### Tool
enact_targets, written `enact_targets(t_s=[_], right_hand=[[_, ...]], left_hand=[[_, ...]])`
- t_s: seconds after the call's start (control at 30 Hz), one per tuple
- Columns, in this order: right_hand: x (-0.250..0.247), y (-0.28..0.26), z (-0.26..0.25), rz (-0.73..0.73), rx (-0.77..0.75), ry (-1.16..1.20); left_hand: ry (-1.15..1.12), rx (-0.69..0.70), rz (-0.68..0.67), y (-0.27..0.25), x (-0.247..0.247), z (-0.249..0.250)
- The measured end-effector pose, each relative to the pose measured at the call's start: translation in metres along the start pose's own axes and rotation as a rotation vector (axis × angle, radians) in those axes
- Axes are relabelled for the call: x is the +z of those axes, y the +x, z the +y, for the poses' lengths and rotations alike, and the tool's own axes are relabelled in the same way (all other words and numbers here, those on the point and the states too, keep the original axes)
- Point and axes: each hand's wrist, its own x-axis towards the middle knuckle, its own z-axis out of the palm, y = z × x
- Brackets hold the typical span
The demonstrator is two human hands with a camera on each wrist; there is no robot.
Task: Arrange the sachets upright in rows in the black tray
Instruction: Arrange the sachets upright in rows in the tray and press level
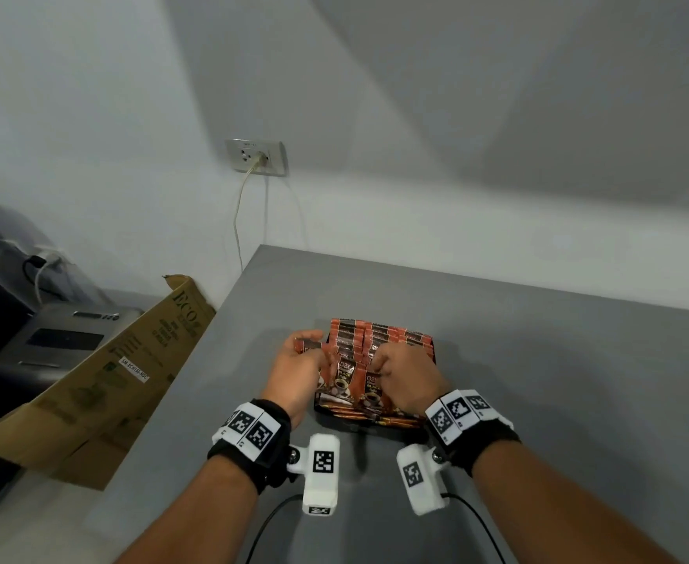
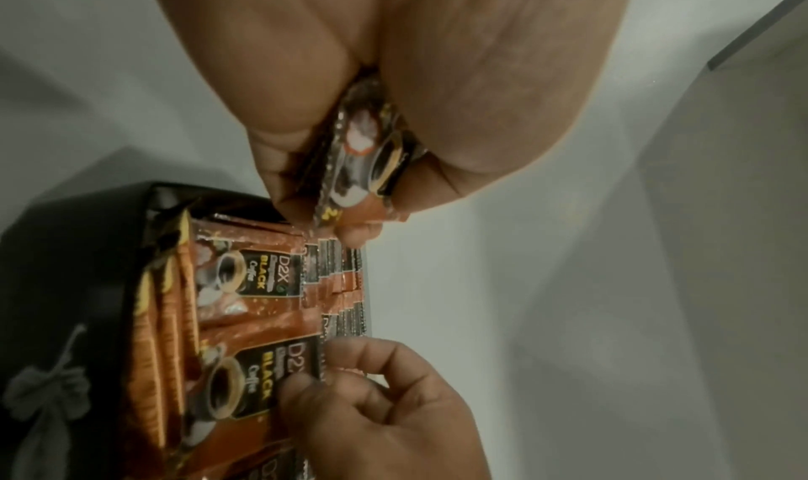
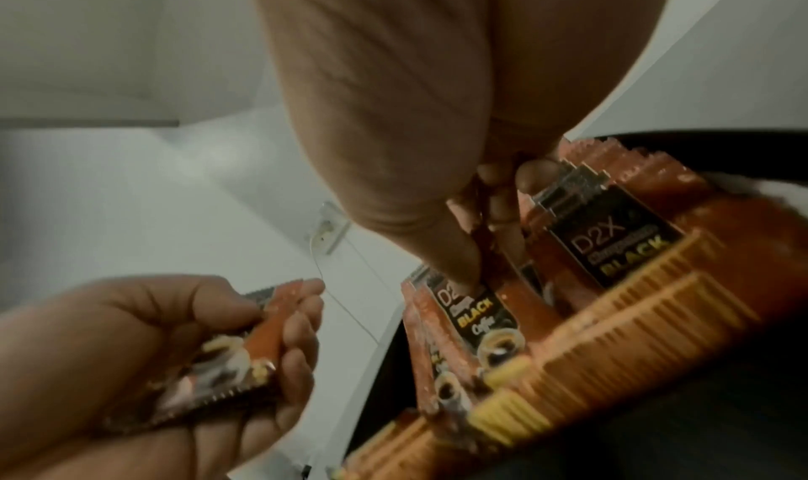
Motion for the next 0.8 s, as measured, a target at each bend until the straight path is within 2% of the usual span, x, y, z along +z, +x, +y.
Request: enact_targets(t_s=[0.2, 0.33, 0.4, 0.5, 0.57, 0.63, 0.73, 0.8], right_hand=[[0.017, 0.005, 0.006, 0.037, -0.001, -0.198], [0.018, 0.005, 0.010, 0.107, -0.053, -0.253], [0.010, 0.004, 0.003, 0.147, -0.095, -0.103], [-0.006, 0.001, -0.022, 0.059, -0.117, 0.255], [-0.011, 0.001, -0.032, 0.037, -0.150, 0.313], [-0.013, 0.005, -0.035, 0.083, -0.156, 0.307], [-0.010, 0.013, -0.032, 0.123, -0.096, 0.280], [-0.002, 0.020, -0.030, 0.118, -0.058, 0.210]], left_hand=[[0.052, 0.006, 0.015, 0.002, -0.007, -0.009], [0.122, 0.050, -0.043, 0.000, -0.008, -0.011], [0.163, 0.069, -0.090, 0.000, -0.008, -0.011], [0.184, 0.098, -0.174, 0.002, -0.005, -0.014], [0.187, 0.101, -0.187, 0.003, -0.002, -0.014], [0.162, 0.089, -0.127, 0.007, -0.002, -0.014], [0.088, 0.050, 0.070, 0.014, -0.012, -0.010], [0.032, 0.023, 0.126, 0.017, -0.020, -0.008]])
